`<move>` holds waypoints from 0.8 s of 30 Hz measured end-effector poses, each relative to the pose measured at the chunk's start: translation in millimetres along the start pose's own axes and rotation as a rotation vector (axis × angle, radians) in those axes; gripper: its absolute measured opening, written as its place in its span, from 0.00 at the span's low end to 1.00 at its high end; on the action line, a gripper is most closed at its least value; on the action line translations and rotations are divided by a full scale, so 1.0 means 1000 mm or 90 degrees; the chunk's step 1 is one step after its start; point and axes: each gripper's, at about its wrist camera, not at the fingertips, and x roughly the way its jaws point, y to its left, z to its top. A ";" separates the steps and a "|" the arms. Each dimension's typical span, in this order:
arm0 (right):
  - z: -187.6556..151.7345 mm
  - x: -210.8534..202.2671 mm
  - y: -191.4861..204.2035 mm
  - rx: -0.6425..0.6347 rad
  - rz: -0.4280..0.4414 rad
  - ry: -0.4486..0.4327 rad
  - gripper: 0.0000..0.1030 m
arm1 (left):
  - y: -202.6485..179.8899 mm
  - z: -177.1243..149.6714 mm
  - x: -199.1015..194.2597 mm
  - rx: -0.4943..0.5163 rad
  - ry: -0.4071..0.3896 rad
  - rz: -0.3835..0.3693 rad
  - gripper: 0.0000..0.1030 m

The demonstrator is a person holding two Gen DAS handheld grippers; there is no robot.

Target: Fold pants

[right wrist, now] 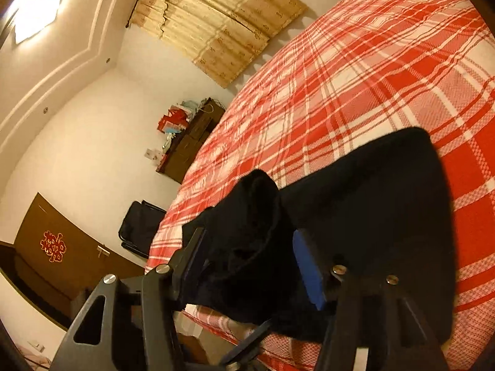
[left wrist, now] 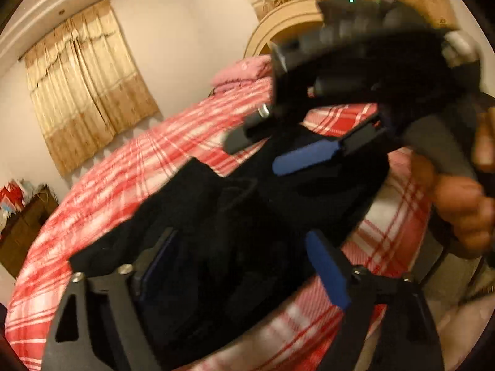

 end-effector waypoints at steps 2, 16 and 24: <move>0.000 0.002 -0.004 0.008 -0.003 0.004 0.57 | 0.015 -0.003 -0.016 -0.025 -0.010 0.006 0.92; -0.012 0.058 0.020 0.014 -0.057 0.122 0.57 | 0.133 -0.035 -0.050 -0.285 0.015 0.147 0.93; -0.024 0.073 0.071 -0.204 -0.201 0.099 0.20 | 0.174 -0.058 -0.048 -0.371 0.038 0.185 0.93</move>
